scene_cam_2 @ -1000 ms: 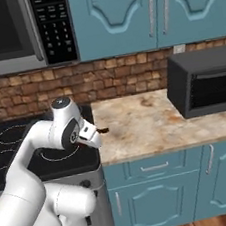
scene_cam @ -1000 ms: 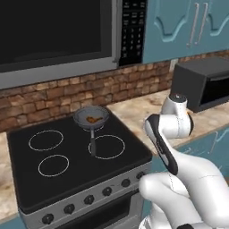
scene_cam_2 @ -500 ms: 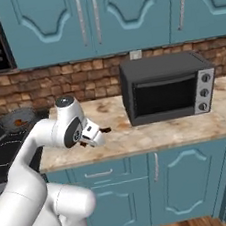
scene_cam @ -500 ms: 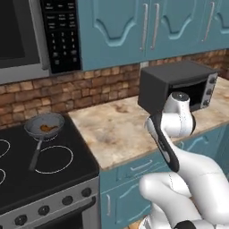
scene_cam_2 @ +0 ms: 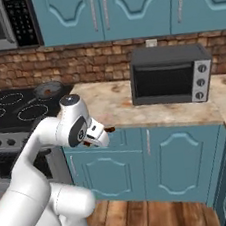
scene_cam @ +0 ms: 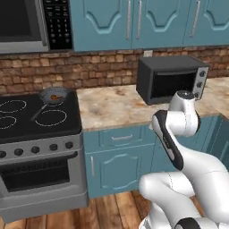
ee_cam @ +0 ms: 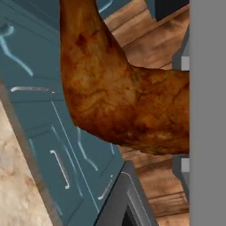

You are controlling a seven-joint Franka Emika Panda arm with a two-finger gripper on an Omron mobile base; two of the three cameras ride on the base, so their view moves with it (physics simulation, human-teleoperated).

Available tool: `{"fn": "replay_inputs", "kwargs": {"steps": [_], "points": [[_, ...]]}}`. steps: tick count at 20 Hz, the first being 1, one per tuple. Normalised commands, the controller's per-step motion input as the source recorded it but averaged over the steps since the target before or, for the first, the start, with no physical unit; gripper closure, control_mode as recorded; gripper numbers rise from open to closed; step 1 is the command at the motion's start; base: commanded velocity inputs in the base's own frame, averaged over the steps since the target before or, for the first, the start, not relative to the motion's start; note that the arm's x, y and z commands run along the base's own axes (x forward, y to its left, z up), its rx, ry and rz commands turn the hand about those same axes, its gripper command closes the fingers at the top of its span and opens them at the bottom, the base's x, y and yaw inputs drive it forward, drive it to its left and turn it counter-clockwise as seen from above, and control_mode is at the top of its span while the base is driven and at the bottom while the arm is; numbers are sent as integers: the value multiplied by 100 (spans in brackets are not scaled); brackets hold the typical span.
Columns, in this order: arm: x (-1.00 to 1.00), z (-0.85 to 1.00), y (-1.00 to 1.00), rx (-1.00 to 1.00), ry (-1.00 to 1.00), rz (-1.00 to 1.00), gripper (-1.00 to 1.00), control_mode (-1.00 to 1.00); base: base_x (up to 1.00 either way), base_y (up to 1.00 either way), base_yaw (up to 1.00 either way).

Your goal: Take the chicken drumsticks from the pan and place one on each plate on the dining counter.

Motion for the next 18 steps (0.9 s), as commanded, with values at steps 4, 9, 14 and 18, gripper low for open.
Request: {"fn": "replay_inputs", "kwargs": {"steps": [4,9,14,18], "points": [[0,0,0,0,0,0,100,100,-100,-5,36],[0,0,0,0,0,0,100,100,-100,19,31],[0,0,0,0,0,0,100,100,-100,61,14],[0,0,0,0,0,0,100,100,-100,69,9]]}}
